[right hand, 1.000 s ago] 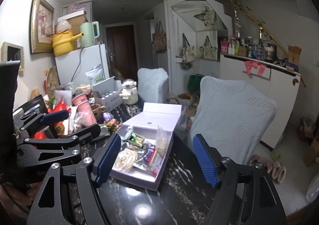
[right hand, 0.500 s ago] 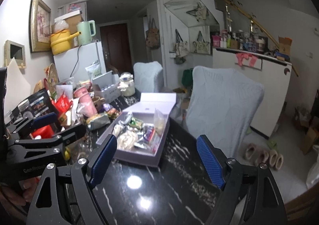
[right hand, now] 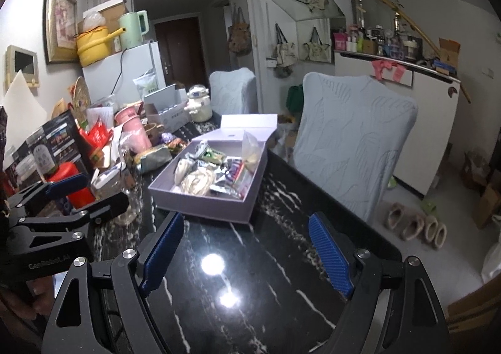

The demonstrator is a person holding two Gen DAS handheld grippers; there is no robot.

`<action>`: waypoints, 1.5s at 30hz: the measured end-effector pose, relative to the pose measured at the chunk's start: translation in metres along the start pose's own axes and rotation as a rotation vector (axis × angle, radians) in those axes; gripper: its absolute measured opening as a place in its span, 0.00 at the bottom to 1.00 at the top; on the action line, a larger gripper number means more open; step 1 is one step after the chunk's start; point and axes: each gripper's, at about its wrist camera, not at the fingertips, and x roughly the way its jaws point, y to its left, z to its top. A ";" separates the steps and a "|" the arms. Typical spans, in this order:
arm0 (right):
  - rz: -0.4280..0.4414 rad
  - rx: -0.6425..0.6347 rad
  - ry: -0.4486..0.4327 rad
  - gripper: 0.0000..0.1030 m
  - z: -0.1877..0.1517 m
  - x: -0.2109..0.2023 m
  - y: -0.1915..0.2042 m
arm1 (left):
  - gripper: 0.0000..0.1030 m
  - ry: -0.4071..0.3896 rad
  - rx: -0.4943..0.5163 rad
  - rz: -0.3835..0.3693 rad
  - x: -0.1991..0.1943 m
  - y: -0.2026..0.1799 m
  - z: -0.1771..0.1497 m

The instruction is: Organize soft objects

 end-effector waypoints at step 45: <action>-0.023 0.026 0.028 0.81 -0.010 0.003 0.007 | 0.86 0.024 0.018 0.001 0.005 0.001 -0.008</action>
